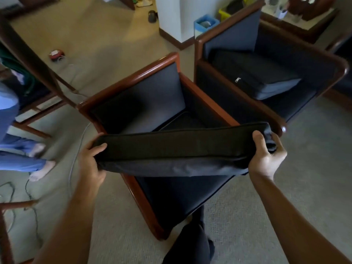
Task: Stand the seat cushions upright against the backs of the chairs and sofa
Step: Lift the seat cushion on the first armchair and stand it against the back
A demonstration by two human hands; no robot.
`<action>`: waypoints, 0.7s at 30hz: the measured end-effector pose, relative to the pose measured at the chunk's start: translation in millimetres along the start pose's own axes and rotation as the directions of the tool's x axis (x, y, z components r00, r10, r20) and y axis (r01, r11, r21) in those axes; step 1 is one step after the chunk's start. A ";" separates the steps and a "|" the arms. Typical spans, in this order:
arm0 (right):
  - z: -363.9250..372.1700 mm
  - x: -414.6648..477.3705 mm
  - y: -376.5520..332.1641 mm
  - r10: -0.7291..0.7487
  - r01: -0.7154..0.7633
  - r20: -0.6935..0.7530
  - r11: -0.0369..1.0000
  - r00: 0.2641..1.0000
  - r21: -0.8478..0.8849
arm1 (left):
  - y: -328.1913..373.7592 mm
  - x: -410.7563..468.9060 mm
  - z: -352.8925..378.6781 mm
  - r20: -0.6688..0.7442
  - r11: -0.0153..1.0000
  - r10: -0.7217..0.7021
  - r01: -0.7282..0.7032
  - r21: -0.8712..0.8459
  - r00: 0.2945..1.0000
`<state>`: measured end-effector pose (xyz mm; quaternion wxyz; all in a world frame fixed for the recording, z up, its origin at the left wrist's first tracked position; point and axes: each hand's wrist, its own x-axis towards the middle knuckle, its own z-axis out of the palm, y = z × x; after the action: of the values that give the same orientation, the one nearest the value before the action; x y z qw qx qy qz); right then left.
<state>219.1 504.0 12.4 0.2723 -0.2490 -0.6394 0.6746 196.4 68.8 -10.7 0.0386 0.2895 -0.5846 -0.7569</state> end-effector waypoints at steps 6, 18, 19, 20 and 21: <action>76.8 62.1 2.8 -0.054 0.057 0.134 0.998 0.990 -0.022 | 3.2 9.5 8.1 -0.075 0.997 0.073 -0.075 -0.019 0.994; 270.0 165.3 25.4 0.015 0.016 0.300 0.995 0.954 -0.101 | 40.0 110.9 11.6 -0.359 0.982 0.045 -0.108 -0.156 0.932; 285.4 171.0 26.4 0.017 0.019 0.305 0.993 0.952 -0.116 | 43.6 120.6 12.5 -0.376 0.981 0.050 -0.116 -0.156 0.925; 300.8 176.1 27.9 0.020 0.020 0.311 0.992 0.950 -0.126 | 47.9 129.6 15.0 -0.392 0.980 0.061 -0.130 -0.152 0.918; 315.5 181.0 29.8 0.024 0.020 0.318 0.991 0.948 -0.134 | 51.9 138.2 18.4 -0.407 0.978 0.073 -0.145 -0.151 0.910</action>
<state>-129.9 397.8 3.4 0.1471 -0.1552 -0.7190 0.6613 58.4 13.6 -15.2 0.2251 0.4002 -0.5098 -0.7275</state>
